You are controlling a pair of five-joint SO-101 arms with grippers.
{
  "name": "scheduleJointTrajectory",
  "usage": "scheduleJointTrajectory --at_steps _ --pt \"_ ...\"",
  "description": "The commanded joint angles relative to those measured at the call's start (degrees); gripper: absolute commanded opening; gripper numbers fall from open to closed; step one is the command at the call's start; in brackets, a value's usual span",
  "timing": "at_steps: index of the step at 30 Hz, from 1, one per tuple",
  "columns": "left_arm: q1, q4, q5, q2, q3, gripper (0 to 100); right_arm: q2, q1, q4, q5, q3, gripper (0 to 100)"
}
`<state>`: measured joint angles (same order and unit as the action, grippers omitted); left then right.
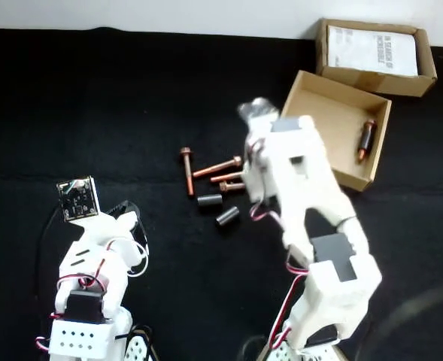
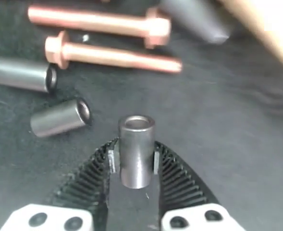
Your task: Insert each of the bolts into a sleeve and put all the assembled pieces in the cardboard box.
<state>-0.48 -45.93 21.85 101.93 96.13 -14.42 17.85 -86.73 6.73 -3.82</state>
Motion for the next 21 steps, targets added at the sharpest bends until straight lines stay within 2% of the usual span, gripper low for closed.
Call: scheduleJointTrajectory --at_steps 1,4,7,21 --pt "-0.04 0.09 -0.09 1.54 1.01 2 0.4 -3.91 -10.15 -0.53 -16.66 0.6" --pt "-0.04 0.09 0.09 1.45 1.01 2 1.01 -6.37 -14.46 -0.62 -25.36 0.6" --pt "-0.04 0.09 0.09 1.45 1.01 2 7.34 -9.63 -14.37 -0.62 -23.96 0.6" --pt "-0.04 0.18 0.09 1.36 1.01 2 51.38 -11.3 -14.29 -0.62 9.45 0.6"
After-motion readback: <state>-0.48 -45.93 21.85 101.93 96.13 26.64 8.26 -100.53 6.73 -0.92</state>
